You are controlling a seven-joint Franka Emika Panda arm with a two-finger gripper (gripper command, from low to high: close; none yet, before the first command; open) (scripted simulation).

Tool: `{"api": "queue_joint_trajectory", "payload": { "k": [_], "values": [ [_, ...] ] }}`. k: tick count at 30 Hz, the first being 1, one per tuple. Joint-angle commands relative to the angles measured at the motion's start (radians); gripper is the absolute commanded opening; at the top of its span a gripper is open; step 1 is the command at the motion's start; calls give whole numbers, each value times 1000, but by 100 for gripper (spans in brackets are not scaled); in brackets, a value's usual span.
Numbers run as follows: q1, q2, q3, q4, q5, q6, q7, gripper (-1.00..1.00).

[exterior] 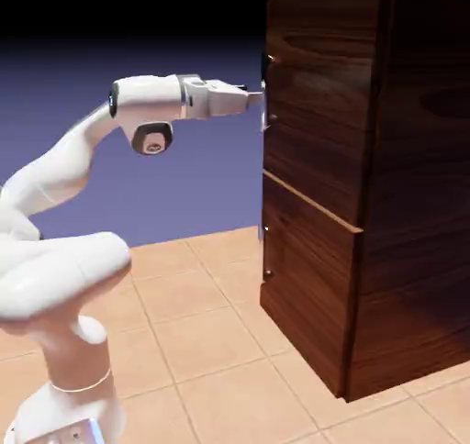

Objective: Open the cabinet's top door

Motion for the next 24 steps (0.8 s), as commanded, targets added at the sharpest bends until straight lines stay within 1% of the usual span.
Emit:
{"api": "queue_joint_trajectory", "payload": {
  "k": [1,2,3,9,15,21,24],
  "values": [
    [-20,3,3,13,16,-4,-7,0],
    [-20,3,3,13,16,-4,-7,-100],
    [-20,3,3,13,16,-4,-7,-100],
    [175,-19,-137,-203,103,-196,-247,-100],
    [318,-23,-352,-373,34,-397,-414,-100],
    [357,-17,-570,-456,-92,-572,-510,-100],
    [300,-25,-658,-477,-130,-695,-532,-100]
  ]
}}
